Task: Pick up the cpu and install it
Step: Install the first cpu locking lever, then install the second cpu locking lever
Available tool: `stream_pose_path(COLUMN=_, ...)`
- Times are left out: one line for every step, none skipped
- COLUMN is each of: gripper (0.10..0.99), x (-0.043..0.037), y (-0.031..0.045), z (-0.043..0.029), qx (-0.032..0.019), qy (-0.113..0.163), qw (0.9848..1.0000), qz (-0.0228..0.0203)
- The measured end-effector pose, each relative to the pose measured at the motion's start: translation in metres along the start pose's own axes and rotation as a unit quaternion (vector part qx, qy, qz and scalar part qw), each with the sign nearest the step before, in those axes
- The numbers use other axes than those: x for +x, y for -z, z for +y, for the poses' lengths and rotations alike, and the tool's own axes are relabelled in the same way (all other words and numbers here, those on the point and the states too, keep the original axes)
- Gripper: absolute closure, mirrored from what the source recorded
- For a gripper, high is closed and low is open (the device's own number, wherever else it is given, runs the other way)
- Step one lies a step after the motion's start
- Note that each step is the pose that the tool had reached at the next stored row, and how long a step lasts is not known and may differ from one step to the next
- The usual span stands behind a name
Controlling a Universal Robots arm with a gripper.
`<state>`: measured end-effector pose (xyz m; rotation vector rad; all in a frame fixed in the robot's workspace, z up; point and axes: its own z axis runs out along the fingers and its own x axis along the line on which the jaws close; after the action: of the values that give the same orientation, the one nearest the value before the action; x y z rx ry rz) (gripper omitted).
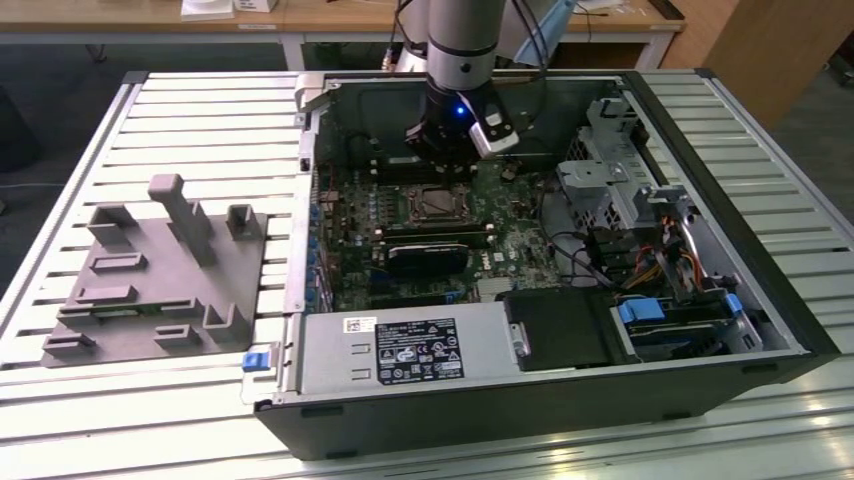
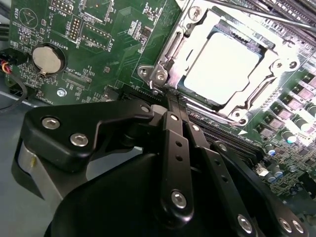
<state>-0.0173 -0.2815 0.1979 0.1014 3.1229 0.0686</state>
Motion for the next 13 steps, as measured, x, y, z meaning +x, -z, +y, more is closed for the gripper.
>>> stream_pose_path(gripper=0.98, x=0.0, y=0.0, z=0.0, qx=-0.0014, qy=0.0, qw=1.0, qz=0.0001)
stream_pose_path(gripper=0.98, x=0.0, y=0.0, z=0.0001, qx=-0.004, qy=0.0, qw=1.0, qz=0.0002)
stream_pose_path(gripper=0.98, x=0.0, y=-0.0001, z=0.0001, qx=-0.0067, qy=0.0, qw=1.0, qz=0.0003)
stream_pose_path(gripper=0.98, x=-0.0001, y=-0.0001, z=0.0001, qx=-0.0204, qy=0.0, qw=0.9998, qz=0.0012)
stream_pose_path(gripper=0.98, x=0.0, y=0.0005, z=0.0001, qx=-0.0203, qy=0.0, qw=0.9998, qz=0.0013)
stream_pose_path(gripper=0.98, x=0.0, y=0.0014, z=0.0001, qx=-0.0203, qy=0.0, qw=0.9998, qz=0.0013)
stream_pose_path(gripper=0.98, x=-0.0001, y=0.0029, z=0.0002, qx=-0.0204, qy=0.0, qw=0.9998, qz=0.0013)
stream_pose_path(gripper=0.98, x=-0.0002, y=0.0081, z=0.0004, qx=-0.0203, qy=0.0, qw=0.9998, qz=0.0013)
stream_pose_path(gripper=0.98, x=-0.0012, y=0.0104, z=-0.0154, qx=-0.0053, qy=0.0, qw=1.0, qz=0.0003)
stream_pose_path(gripper=0.98, x=-0.0012, y=0.0104, z=-0.0156, qx=-0.0052, qy=0.0, qw=1.0, qz=0.0003)
stream_pose_path(gripper=0.98, x=-0.0012, y=0.0104, z=-0.0159, qx=-0.0049, qy=0.0, qw=1.0, qz=0.0003)
stream_pose_path(gripper=0.98, x=-0.0013, y=0.0104, z=-0.0162, qx=-0.0046, qy=0.0, qw=1.0, qz=0.0003)
stream_pose_path(gripper=0.98, x=-0.0013, y=0.0104, z=-0.0165, qx=-0.0044, qy=0.0, qw=1.0, qz=0.0003)
